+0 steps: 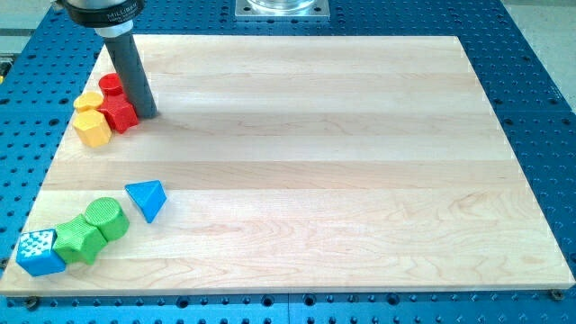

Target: Move the red star away from the yellow heart

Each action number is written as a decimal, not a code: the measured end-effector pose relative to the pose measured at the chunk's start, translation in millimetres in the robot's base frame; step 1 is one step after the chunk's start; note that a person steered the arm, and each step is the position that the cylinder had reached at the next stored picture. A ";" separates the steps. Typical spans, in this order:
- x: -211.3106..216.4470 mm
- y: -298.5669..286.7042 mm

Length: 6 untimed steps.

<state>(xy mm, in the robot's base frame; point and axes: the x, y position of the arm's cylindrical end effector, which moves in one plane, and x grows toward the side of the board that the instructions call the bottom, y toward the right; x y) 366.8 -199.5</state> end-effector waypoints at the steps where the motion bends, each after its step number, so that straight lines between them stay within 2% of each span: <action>1: 0.0 0.0; 2: 11.6 10.4; 3: 52.6 18.6; 4: 81.4 -29.1; 5: 100.1 -102.5; 6: 98.0 -104.7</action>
<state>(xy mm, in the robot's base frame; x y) 464.8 -304.3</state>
